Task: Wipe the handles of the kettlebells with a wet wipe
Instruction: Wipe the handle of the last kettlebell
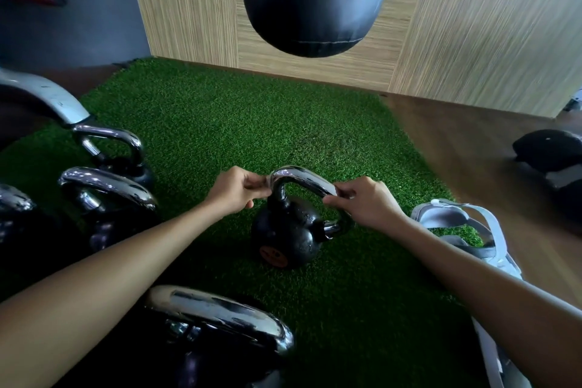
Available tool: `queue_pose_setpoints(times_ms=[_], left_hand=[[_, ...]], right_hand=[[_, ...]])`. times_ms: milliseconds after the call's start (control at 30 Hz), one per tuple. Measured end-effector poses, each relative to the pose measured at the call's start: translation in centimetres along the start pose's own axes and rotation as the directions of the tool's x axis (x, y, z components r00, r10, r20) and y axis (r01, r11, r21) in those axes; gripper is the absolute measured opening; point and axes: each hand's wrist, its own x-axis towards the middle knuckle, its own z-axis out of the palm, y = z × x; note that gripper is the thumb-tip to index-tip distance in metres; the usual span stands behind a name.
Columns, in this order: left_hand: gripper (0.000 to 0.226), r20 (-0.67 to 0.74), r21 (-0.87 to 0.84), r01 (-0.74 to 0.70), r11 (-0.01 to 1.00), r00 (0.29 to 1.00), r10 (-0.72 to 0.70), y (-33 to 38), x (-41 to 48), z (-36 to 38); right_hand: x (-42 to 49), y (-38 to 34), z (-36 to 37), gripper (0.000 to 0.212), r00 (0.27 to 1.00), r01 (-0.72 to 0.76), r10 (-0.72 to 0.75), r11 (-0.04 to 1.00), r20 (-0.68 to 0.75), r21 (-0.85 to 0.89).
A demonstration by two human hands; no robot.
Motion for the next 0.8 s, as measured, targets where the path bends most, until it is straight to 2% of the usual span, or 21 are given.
queue_pose_setpoints(times_ms=[100, 267, 367, 467, 567, 667, 800], left_hand=[[0.023, -0.023, 0.004, 0.067, 0.998, 0.997, -0.067, 0.0, 0.7, 0.3], [0.025, -0.080, 0.041, 0.166, 0.985, 0.983, -0.162, 0.2, 2.7, 0.0], [0.021, -0.064, 0.011, 0.189, 0.982, 0.980, -0.188, 0.5, 3.7, 1.1], [0.016, 0.012, -0.022, 0.203, 0.979, 0.979, -0.203, 0.3, 4.9, 1.9], [0.032, 0.010, -0.075, 0.312, 0.947, 0.950, -0.312, 0.0, 5.3, 1.7], [0.041, -0.007, -0.180, 0.351, 0.919, 0.933, -0.359, -0.5, 4.9, 2.3], [0.031, -0.092, -0.230, 0.358, 0.905, 0.918, -0.386, 0.4, 5.1, 2.7]], right_hand=[[0.5, -1.2, 1.0, 0.046, 0.996, -0.092, 0.091, 0.994, -0.016, -0.064], [1.8, -6.4, 2.5, 0.049, 0.985, -0.163, 0.150, 0.971, -0.083, -0.176], [3.1, -7.6, 2.7, 0.047, 0.977, -0.211, 0.205, 0.970, -0.059, -0.116], [4.1, -6.4, 1.6, 0.053, 0.980, -0.191, 0.191, 0.982, 0.052, -0.018], [4.1, -5.5, 1.3, 0.054, 0.980, -0.126, 0.117, 0.991, 0.158, 0.046], [3.6, -5.1, 1.7, 0.051, 0.988, -0.087, 0.078, 0.994, 0.129, 0.062], [3.6, -4.7, 1.6, 0.054, 0.986, -0.119, 0.098, 0.979, 0.131, 0.165]])
